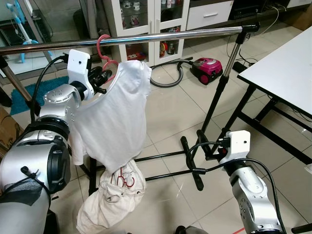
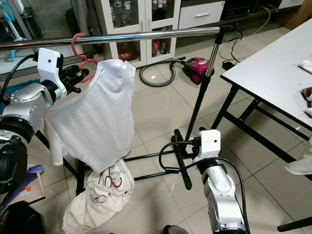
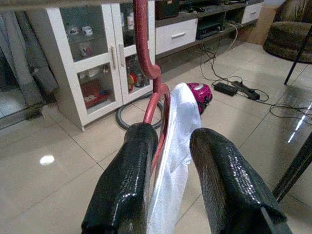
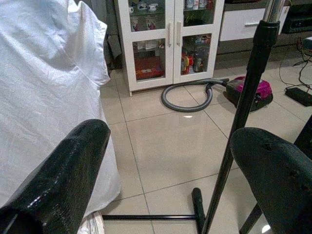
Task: Hang hanger
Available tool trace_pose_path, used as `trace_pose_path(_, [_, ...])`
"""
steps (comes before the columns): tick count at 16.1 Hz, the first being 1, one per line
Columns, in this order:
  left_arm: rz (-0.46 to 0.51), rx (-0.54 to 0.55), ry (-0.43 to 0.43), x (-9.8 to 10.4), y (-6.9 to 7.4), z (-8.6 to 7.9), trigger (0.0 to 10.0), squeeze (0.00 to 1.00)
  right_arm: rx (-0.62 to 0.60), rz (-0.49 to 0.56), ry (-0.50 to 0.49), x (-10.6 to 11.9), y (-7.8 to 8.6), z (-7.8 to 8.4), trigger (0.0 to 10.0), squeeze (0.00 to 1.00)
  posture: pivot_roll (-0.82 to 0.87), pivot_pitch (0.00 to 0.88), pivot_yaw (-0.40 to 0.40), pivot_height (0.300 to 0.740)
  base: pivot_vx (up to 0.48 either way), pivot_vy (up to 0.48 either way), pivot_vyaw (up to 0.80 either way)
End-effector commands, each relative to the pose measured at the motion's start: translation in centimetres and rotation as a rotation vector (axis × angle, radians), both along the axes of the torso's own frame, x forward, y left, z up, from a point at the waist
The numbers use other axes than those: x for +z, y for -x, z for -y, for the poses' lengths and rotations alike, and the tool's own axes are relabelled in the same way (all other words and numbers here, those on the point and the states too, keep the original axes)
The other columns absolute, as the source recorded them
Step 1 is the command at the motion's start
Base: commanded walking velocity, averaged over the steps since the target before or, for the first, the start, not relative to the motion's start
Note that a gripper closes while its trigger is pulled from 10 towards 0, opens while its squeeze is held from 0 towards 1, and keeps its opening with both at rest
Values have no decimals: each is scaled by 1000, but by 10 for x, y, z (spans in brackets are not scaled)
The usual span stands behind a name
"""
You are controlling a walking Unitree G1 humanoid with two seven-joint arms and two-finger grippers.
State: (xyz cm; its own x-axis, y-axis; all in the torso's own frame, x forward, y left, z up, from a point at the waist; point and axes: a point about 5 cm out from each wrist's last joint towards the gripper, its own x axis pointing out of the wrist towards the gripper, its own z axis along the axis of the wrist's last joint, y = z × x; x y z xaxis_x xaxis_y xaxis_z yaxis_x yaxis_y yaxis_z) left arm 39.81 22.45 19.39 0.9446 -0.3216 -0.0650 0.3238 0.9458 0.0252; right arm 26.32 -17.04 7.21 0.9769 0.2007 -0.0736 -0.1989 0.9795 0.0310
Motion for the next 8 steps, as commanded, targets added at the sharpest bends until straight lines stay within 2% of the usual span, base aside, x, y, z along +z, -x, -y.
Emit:
trace_pose_path(1, [-17, 0, 24, -3, 1, -1, 0, 0, 5, 0, -6, 2, -3, -1, 10000, 0, -91, 9, 48, 740, 0, 0, 0])
trace_pose_path(5, [7, -18, 69, 2, 2, -4, 0, 0, 13, -4, -9, 1, -3, -3, 10000, 0, -83, 13, 49, 740, 0, 0, 0])
trace_pose_path(6, [28, -29, 82, 6, 2, -6, 0, 0, 13, -5, -10, 1, -3, -3, 10000, 0, -82, 14, 50, 740, 0, 0, 0])
trace_pose_path(8, [130, -93, 123, 25, 4, -13, 0, 0, 13, -6, -14, 0, -2, -5, 10000, 0, -78, 14, 53, 740, 0, 0, 0])
